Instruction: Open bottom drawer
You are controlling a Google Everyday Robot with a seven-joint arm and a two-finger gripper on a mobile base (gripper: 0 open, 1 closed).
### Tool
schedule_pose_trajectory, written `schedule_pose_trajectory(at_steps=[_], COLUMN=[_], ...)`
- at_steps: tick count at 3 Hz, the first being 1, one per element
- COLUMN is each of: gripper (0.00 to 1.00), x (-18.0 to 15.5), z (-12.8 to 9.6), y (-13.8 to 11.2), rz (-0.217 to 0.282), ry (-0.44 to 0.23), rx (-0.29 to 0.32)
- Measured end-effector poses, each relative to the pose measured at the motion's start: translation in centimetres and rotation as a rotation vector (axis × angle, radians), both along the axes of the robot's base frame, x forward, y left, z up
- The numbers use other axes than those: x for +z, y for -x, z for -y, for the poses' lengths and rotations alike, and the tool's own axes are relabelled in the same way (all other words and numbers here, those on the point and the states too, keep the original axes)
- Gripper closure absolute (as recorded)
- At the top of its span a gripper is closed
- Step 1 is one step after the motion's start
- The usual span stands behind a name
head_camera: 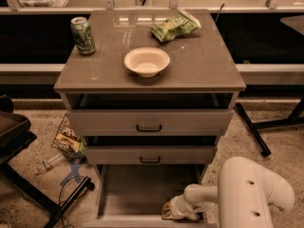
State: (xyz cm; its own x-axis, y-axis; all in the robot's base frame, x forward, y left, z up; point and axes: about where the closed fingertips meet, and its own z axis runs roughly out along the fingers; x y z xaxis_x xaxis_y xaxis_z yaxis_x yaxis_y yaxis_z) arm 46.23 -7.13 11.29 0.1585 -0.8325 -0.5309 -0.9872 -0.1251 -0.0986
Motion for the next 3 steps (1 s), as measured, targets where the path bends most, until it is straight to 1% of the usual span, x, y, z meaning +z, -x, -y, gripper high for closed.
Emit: schedule_pose_trajectory(at_steps=[1,2,3], gripper=[1.00,1.00,0.82], x=[0.23,0.33,0.24], z=[1.17,1.71,1.60], y=[2.46,3.18,3.35], rz=[-0.011,-0.015,-0.018], ry=[0.018,0.026,0.025], rx=[-0.020,-0.029,-0.028])
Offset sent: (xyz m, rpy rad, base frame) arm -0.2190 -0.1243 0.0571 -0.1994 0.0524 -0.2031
